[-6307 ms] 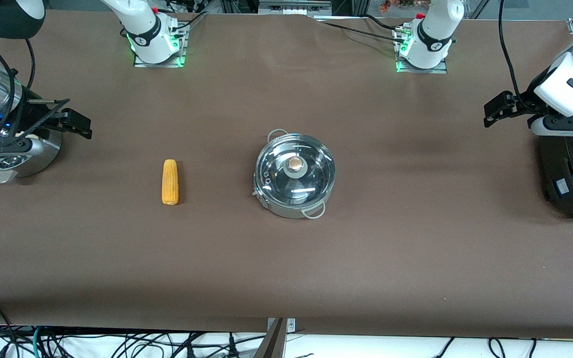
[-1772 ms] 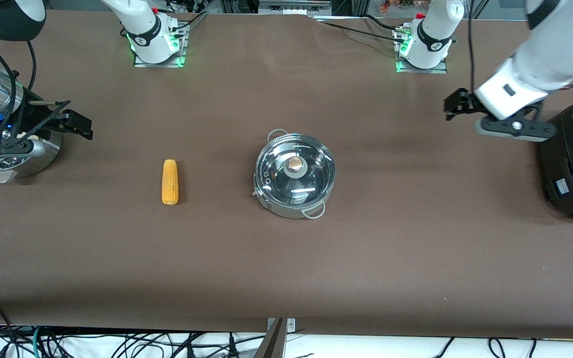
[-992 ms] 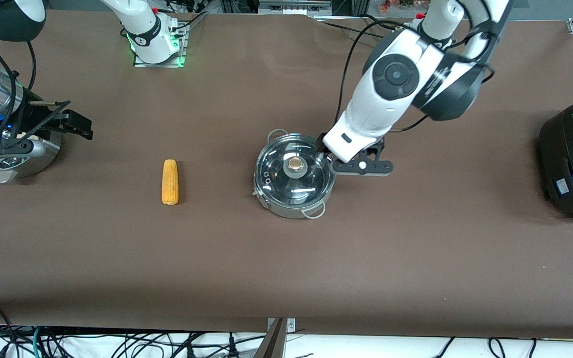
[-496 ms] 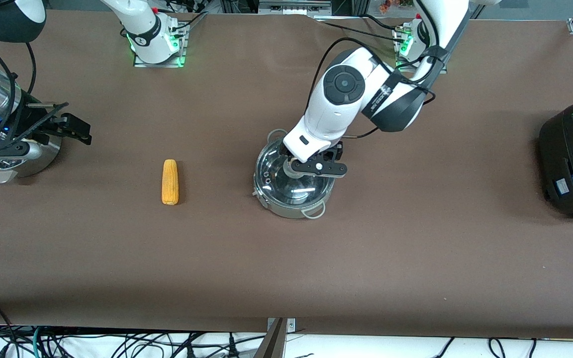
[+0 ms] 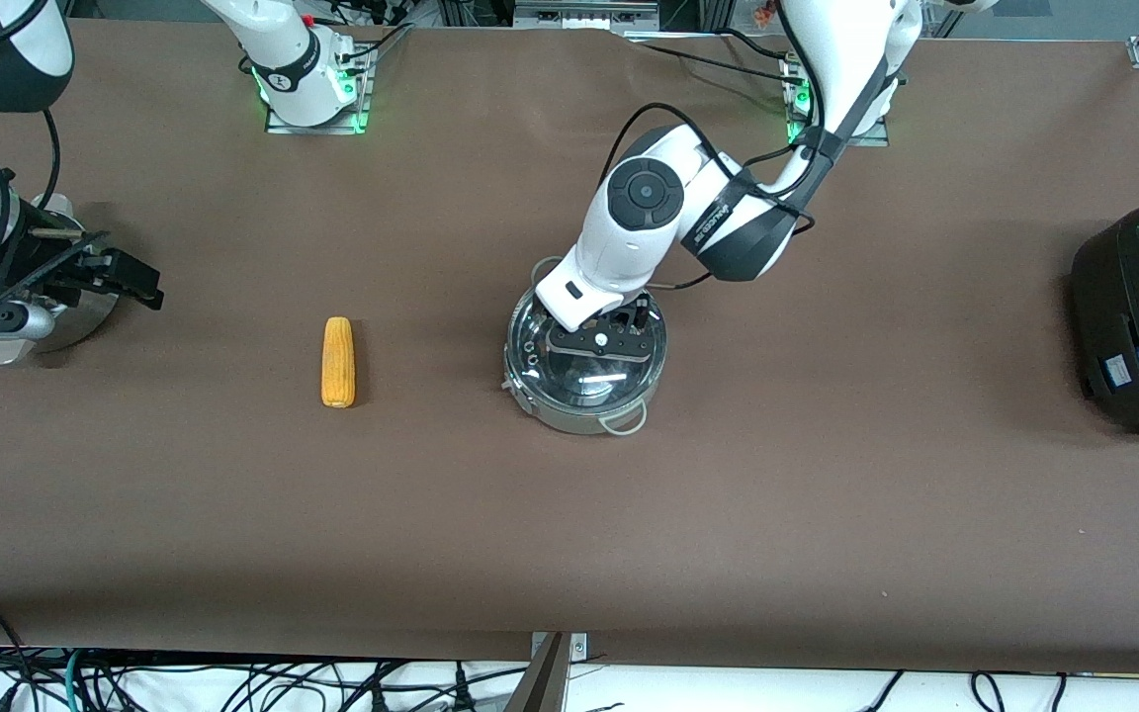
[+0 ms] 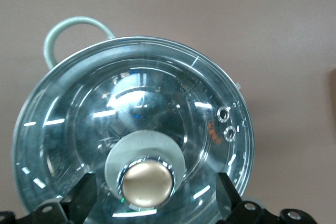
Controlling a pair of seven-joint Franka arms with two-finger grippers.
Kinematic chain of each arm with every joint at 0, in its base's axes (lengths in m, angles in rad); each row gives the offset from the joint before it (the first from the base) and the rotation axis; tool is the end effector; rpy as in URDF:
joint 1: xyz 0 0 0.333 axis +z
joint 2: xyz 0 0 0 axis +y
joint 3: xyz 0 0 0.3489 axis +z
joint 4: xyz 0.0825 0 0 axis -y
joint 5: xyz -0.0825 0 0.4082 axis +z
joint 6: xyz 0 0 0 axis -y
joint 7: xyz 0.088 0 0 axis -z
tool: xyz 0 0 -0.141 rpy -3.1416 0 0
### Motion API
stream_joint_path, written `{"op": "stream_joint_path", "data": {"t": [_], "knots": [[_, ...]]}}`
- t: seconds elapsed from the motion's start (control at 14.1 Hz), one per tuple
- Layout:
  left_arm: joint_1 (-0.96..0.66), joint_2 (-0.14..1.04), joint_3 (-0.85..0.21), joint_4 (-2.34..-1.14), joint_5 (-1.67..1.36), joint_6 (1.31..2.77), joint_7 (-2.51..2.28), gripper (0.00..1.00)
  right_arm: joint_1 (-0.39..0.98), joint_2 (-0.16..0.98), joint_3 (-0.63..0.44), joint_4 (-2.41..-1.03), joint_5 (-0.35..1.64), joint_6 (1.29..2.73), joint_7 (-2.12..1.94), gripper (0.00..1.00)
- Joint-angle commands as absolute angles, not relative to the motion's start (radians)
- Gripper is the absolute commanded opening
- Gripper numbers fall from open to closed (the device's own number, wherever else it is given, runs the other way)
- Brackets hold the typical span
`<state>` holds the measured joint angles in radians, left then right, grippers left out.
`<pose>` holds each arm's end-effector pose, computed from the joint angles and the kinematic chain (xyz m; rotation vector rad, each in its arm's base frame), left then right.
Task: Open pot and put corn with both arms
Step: 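Grasp the lid knob with the left gripper while the right gripper reaches the corn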
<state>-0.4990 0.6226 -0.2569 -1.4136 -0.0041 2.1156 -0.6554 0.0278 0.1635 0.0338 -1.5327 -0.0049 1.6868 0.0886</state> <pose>0.5855 -0.5020 0.3374 2.9627 -0.0664 -0.0333 0.6391 0.0373 0.5528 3.1412 -0.0421 -0.0147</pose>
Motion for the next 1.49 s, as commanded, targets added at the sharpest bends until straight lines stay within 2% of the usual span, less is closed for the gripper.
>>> {"op": "stream_joint_path", "data": {"t": [0.0, 0.64, 0.71, 0.78, 0.92, 0.99, 1.2, 1.42], "knots": [[-0.515, 0.643, -0.242, -1.379, -0.005, 2.12, -0.655, 1.0, 0.029, 0.242, 0.041, -1.522, 0.006, 1.716, 0.098, 1.0], [-0.531, 0.637, -0.242, -1.39, 0.063, 2.075, -0.675, 0.94, 0.09, 0.422, 0.046, -1.526, -0.014, 1.91, 0.097, 1.0], [-0.531, 0.638, -0.242, -1.39, 0.063, 2.075, -0.675, 0.9, 0.092, 0.436, 0.046, -1.528, -0.006, 1.92, 0.097, 1.0], [-0.531, 0.638, -0.242, -1.39, 0.063, 2.074, -0.675, 0.8, 0.094, 0.448, 0.048, -1.529, -0.002, 1.925, 0.098, 1.0], [-0.534, 0.638, -0.241, -1.391, 0.063, 2.069, -0.676, 0.46, 0.113, 0.471, 0.048, -1.537, 0.002, 1.934, 0.115, 1.0], [-0.534, 0.638, -0.241, -1.39, 0.063, 2.062, -0.678, 0.36, 0.121, 0.48, 0.048, -1.555, 0.002, 1.95, 0.141, 1.0], [-0.534, 0.638, -0.241, -1.391, 0.064, 2.06, -0.678, 0.23, 0.14, 0.473, 0.055, -1.658, 0.002, 2.043, 0.19, 1.0], [-0.534, 0.63, -0.241, -1.381, 0.063, 2.059, -0.681, 0.19, 0.14, 0.434, 0.067, -1.797, 0.002, 2.176, 0.192, 1.0]]}}
